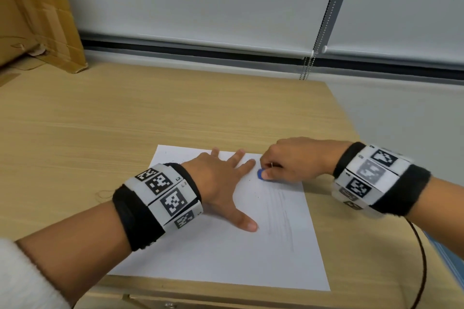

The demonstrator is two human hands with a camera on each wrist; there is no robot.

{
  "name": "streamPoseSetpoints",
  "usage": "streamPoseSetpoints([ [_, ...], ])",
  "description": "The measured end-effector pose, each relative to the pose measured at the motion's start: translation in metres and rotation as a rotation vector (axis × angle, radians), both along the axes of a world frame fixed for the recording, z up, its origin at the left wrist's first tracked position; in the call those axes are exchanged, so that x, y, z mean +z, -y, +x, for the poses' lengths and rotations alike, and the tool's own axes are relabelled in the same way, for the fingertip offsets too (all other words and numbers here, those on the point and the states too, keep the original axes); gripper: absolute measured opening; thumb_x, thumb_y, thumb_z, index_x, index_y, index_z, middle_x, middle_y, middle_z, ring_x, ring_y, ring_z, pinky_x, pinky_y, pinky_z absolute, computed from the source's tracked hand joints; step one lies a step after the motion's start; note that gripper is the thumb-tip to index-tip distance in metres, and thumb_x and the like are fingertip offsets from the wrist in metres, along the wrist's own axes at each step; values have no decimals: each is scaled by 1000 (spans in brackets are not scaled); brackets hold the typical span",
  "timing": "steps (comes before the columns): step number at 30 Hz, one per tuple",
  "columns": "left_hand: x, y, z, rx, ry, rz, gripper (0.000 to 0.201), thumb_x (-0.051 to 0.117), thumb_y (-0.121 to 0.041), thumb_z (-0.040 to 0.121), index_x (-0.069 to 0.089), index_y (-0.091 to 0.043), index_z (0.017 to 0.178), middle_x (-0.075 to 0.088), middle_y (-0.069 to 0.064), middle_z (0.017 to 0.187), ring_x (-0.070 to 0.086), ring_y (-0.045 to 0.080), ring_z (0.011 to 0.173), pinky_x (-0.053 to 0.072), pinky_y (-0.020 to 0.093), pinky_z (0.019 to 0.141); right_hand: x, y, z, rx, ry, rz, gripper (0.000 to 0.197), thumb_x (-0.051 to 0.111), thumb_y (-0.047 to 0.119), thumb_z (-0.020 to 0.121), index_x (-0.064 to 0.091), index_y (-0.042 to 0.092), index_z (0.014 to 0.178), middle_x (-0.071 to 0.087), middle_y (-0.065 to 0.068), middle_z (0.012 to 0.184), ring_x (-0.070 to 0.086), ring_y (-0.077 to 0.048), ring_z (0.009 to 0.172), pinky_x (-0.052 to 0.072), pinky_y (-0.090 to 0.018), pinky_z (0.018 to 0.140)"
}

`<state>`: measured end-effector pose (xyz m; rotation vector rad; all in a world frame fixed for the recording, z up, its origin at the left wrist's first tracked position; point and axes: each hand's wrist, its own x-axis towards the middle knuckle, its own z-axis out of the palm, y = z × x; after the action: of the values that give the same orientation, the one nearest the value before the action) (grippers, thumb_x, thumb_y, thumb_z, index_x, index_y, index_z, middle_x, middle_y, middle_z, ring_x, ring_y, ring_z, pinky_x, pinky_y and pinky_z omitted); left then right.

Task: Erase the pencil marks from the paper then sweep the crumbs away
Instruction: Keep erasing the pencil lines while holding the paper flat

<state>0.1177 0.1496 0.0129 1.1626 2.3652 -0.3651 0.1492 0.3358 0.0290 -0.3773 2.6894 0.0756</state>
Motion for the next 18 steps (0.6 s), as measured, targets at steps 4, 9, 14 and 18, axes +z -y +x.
streamPoseSetpoints([
  [4, 1, -1, 0, 11, 19, -8, 124, 55, -87, 63, -22, -40, 149, -29, -16, 156, -11, 36, 148, 23, 47, 115, 6, 6, 7, 19, 130, -9, 33, 45, 47, 96, 54, 24, 75, 52, 11, 68, 48, -9, 63, 39, -28, 60],
  [9, 1, -1, 0, 12, 9, -16, 124, 54, -88, 63, -23, -41, 148, -30, -17, 155, -9, 35, 148, 22, 47, 114, 4, 3, 0, -34, -32, 38, 36, 42, 47, 97, 50, 23, 70, 52, 5, 68, 52, -21, 67, 41, -33, 62],
  [14, -1, -3, -1, -9, 4, -45, 130, 56, -89, 59, -25, -40, 148, -32, -15, 154, -12, 36, 147, 26, 46, 115, 3, 15, 30, 45, 159, -42, 33, 45, 47, 95, 57, 20, 83, 56, 6, 70, 54, -18, 68, 44, -34, 65],
  [18, -2, -4, -1, 7, 27, -70, 136, 59, -90, 53, -28, -41, 145, -37, -16, 152, -15, 36, 147, 25, 50, 115, 5, 11, 16, -24, 9, 8, 38, 42, 48, 97, 53, 18, 77, 51, 5, 65, 48, -17, 61, 37, -32, 59],
])
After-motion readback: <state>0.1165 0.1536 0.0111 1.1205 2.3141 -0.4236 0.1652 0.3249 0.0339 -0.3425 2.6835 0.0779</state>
